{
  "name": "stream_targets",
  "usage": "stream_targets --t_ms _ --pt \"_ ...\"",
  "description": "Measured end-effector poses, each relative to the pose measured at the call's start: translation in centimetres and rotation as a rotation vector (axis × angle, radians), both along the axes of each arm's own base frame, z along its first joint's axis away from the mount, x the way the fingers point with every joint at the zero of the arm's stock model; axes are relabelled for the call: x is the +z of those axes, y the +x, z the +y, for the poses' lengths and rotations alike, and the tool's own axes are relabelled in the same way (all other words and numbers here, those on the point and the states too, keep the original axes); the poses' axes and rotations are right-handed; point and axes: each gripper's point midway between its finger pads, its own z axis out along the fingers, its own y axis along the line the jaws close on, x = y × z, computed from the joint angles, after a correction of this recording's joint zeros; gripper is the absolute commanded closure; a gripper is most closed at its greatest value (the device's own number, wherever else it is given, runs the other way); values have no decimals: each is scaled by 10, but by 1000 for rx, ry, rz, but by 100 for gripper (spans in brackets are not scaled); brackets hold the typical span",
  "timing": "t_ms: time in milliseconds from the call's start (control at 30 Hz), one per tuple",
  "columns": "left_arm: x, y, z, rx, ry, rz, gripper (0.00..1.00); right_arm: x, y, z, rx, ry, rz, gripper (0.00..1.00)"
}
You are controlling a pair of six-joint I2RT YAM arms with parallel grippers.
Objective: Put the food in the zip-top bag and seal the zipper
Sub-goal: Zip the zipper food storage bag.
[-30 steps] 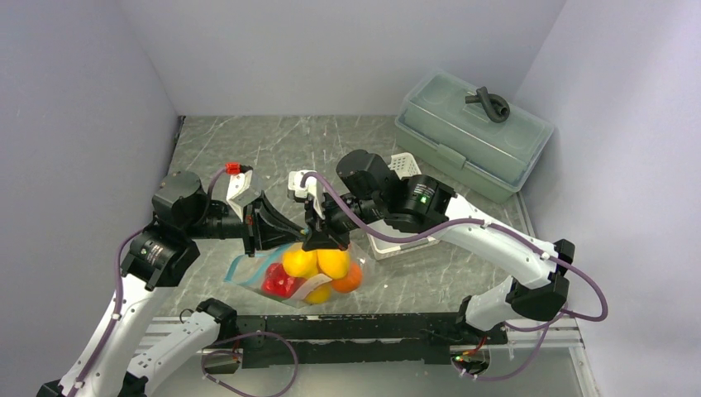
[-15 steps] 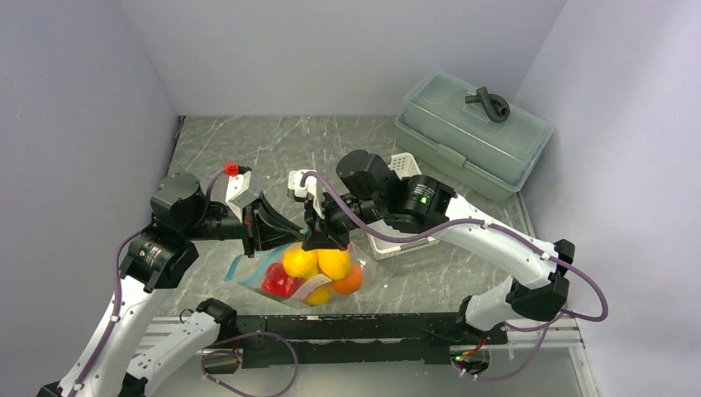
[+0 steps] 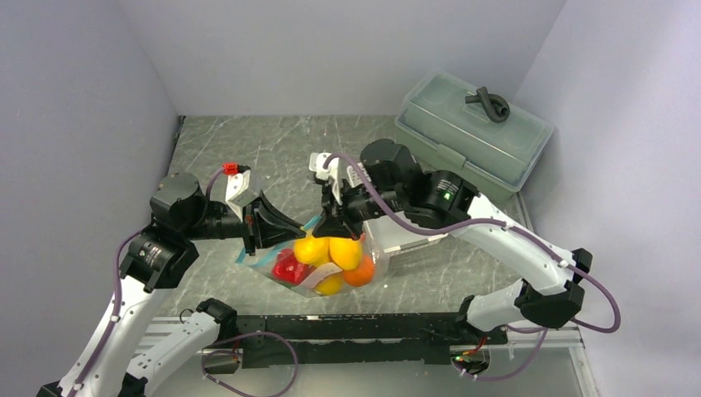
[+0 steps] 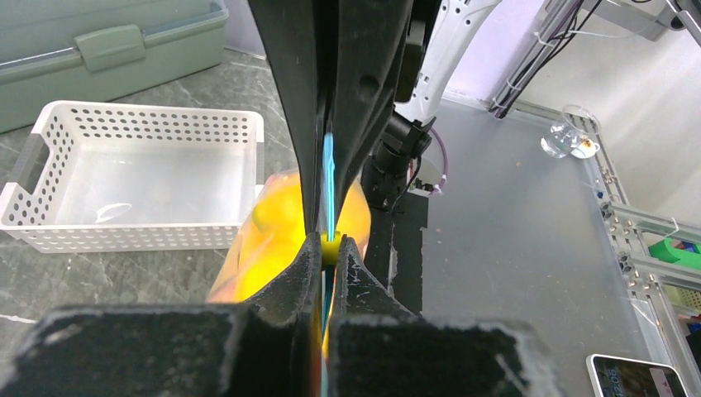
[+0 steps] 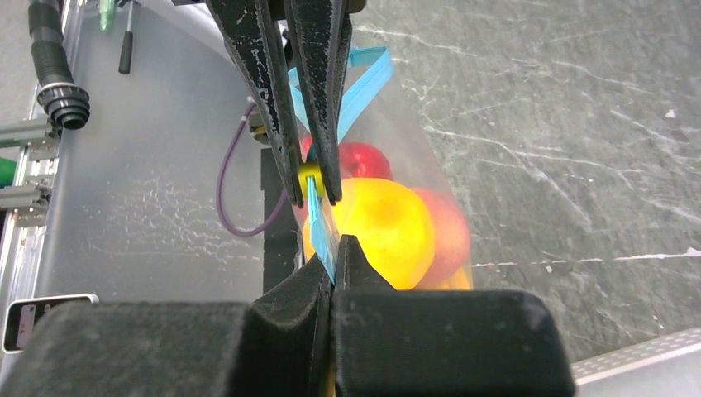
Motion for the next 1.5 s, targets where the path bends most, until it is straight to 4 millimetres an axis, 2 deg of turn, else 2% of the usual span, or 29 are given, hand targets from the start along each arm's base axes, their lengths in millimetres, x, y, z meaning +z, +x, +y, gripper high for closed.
stream_targets --t_ms 700,1000,1500 --pt "-3 7 1 41 7 -1 100 44 36 -57 -230 181 12 100" --pt "-4 6 3 51 9 -2 100 57 52 -69 -355 236 -14 100" --pt "-12 4 7 77 29 19 100 77 80 -99 -602 335 -93 100"
